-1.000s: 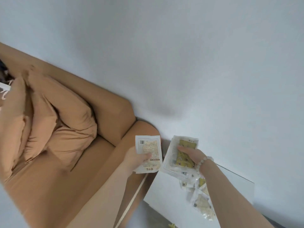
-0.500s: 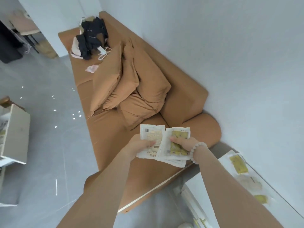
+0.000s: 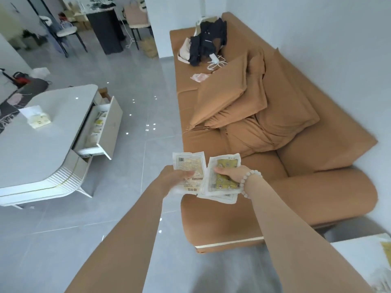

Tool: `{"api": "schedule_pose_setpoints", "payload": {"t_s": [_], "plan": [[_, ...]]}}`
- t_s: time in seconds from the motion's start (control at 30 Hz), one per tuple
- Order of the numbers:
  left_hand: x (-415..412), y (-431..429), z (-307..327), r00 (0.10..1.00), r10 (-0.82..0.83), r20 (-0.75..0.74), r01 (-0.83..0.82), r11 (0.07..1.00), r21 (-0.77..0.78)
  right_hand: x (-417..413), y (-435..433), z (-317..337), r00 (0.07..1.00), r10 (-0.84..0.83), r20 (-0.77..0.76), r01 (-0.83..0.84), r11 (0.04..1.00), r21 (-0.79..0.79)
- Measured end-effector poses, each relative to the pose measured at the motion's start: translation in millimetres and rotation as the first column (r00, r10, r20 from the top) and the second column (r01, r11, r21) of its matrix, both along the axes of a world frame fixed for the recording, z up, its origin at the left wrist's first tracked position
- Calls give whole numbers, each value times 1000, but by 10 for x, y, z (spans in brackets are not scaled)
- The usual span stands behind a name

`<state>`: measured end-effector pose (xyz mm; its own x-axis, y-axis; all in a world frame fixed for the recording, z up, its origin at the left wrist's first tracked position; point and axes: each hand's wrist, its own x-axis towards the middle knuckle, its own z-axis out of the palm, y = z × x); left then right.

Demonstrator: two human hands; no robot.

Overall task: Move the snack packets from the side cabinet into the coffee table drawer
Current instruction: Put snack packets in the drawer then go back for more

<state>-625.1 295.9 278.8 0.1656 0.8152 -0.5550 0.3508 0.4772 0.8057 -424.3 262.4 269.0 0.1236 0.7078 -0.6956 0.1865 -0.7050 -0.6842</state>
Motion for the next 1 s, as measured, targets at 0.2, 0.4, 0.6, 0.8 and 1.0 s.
{"api": "schedule_pose_setpoints", "payload": {"t_s": [0.2, 0.4, 0.6, 0.8, 1.0], "plan": [[-1002, 10, 85, 991, 130, 15, -130, 991, 14, -1022, 378, -58, 990, 133, 39, -133, 991, 7], [-1848, 23, 83, 950, 305, 66, -307, 951, 30, -1919, 668, 50, 951, 303, 63, -305, 952, 29], [-2416, 175, 21, 887, 458, 59, -460, 888, 14, -2606, 1040, 66, 918, 387, 91, -385, 922, -32], [-2803, 621, -15, 828, 553, 93, -555, 832, -4, -3060, 1604, 171, 881, 458, 122, -460, 888, -11], [-3145, 1324, 26, 781, 617, 99, -620, 785, 6, -3456, 2400, 168, 882, 468, 66, -469, 883, 12]]}}
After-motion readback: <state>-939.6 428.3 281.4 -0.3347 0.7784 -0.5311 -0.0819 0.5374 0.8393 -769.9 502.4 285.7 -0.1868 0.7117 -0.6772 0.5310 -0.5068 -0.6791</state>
